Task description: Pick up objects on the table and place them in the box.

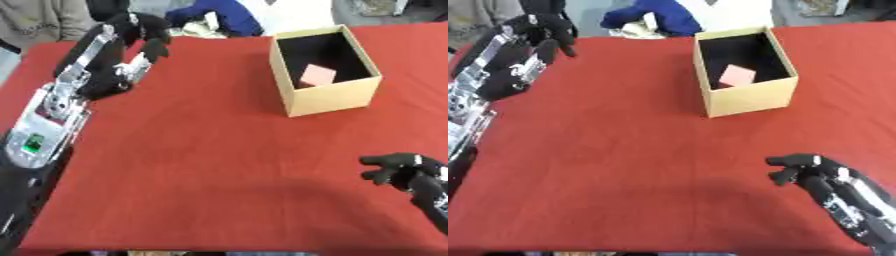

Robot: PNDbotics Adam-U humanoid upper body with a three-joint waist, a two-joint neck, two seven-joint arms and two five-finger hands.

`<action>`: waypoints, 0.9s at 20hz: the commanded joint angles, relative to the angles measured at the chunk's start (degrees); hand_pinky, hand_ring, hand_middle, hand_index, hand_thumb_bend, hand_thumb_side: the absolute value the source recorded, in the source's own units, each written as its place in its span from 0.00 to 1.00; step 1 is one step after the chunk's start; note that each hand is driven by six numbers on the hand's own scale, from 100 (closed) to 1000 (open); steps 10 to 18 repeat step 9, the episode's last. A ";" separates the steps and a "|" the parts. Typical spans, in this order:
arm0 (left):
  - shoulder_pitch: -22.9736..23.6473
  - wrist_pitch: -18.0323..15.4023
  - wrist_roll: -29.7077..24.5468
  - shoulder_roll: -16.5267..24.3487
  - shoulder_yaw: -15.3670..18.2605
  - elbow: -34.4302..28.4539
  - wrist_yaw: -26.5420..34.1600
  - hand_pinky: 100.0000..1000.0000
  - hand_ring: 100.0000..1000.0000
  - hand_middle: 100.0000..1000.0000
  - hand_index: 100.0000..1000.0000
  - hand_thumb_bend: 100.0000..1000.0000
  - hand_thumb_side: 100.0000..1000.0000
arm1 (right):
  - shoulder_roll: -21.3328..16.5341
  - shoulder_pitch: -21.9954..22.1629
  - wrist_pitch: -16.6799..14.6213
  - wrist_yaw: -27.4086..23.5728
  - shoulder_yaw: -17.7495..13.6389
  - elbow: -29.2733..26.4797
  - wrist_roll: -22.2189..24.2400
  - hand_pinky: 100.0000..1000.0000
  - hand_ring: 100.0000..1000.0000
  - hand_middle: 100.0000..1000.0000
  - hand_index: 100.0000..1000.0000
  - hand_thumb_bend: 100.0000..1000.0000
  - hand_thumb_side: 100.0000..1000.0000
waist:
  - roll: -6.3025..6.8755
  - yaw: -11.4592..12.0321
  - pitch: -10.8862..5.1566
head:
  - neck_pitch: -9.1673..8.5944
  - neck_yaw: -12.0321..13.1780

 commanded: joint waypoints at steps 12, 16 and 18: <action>3.83 0.99 -2.55 -4.89 2.88 -2.14 0.57 1.00 0.52 0.54 0.75 0.03 0.59 | -3.15 -2.92 -2.15 -2.29 -5.01 -2.30 -5.62 0.82 0.90 0.54 0.81 0.00 0.52 | -0.44 0.28 -0.09 | 0.84 -0.92; 3.83 0.99 -2.55 -4.89 2.88 -2.14 0.57 1.00 0.52 0.54 0.75 0.03 0.59 | -3.15 -2.92 -2.15 -2.29 -5.01 -2.30 -5.62 0.82 0.90 0.54 0.81 0.00 0.52 | -0.44 0.28 -0.09 | 0.84 -0.92; 3.83 0.99 -2.55 -4.89 2.88 -2.14 0.57 1.00 0.52 0.54 0.75 0.03 0.59 | -3.15 -2.92 -2.15 -2.29 -5.01 -2.30 -5.62 0.82 0.90 0.54 0.81 0.00 0.52 | -0.44 0.28 -0.09 | 0.84 -0.92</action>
